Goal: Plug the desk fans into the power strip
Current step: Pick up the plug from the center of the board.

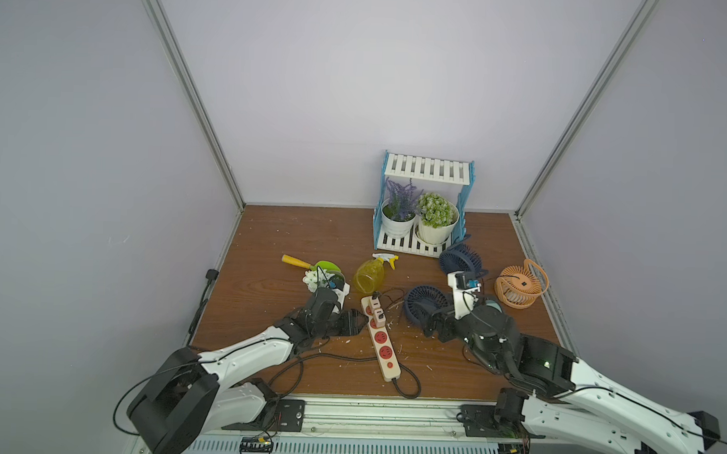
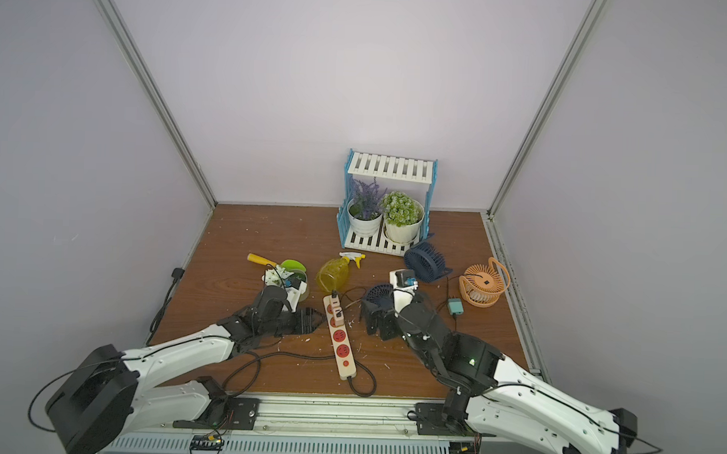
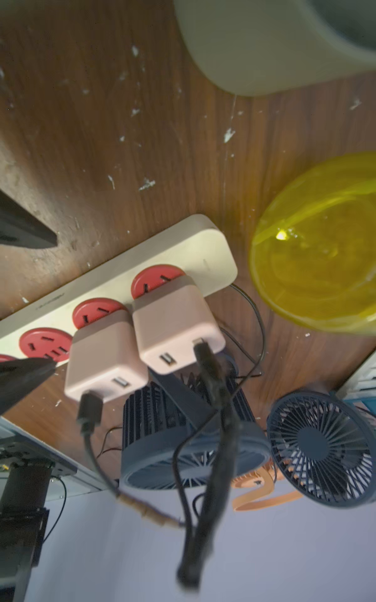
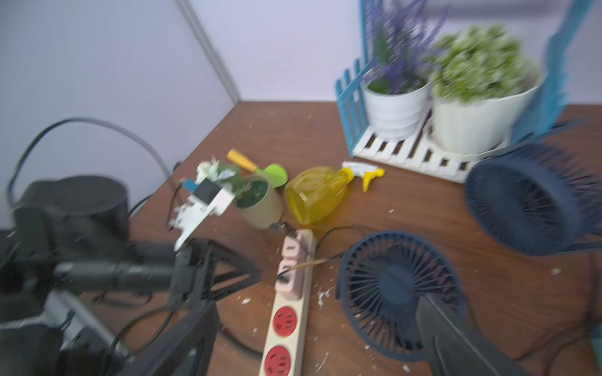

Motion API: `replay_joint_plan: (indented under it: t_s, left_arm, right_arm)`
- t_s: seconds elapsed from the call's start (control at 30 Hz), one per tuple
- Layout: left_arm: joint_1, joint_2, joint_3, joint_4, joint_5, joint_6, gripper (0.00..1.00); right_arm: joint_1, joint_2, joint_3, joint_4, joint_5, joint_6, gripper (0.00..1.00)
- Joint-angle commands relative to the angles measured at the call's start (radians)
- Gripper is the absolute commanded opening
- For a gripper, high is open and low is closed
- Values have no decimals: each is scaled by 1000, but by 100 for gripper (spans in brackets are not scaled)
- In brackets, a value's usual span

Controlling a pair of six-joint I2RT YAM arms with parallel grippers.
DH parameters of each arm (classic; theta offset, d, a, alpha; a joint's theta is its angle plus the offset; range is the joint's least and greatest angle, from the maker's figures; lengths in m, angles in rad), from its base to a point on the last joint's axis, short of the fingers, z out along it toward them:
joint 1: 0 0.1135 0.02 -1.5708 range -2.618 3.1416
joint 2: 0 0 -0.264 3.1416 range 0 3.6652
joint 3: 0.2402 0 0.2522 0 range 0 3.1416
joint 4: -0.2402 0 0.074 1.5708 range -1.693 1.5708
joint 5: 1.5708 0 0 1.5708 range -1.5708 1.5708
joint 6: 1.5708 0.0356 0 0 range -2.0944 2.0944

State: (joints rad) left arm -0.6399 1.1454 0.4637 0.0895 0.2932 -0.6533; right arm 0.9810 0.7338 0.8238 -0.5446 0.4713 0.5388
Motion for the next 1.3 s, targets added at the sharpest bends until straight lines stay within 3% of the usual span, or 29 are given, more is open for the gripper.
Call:
replay_joint_plan:
  t_s: [0.0,0.13,0.33,0.47,0.53,0.8,0.93,1.1,1.27]
  left_arm:
    - [3,-72,43,-116,-35,125,64]
    - [3,-161,71,-187,-51,193,69]
    - [3,-230,89,-232,-46,257,71]
    - [3,-256,73,-226,-45,261,71]
    - [3,-261,61,-211,-45,260,72]
    - [3,-244,40,-173,-30,249,72]
    - [3,-239,24,-147,-25,238,72]
    - [3,-218,17,-124,-24,229,72]
    - [3,-191,14,-99,-6,216,72]
  right_arm:
    - [-142,-3,11,-116,10,-39,99]
    - [-353,44,-7,-150,-75,-44,99]
    - [-768,138,-123,-56,-372,-16,97]
    - [-963,197,-259,70,-510,54,94]
    - [-1023,235,-313,135,-552,71,87]
    - [-1102,365,-327,200,-451,50,78]
    - [-1108,395,-309,197,-381,6,65]
    - [-1111,472,-278,195,-398,-48,56]
    - [-1111,533,-238,174,-408,-86,55]
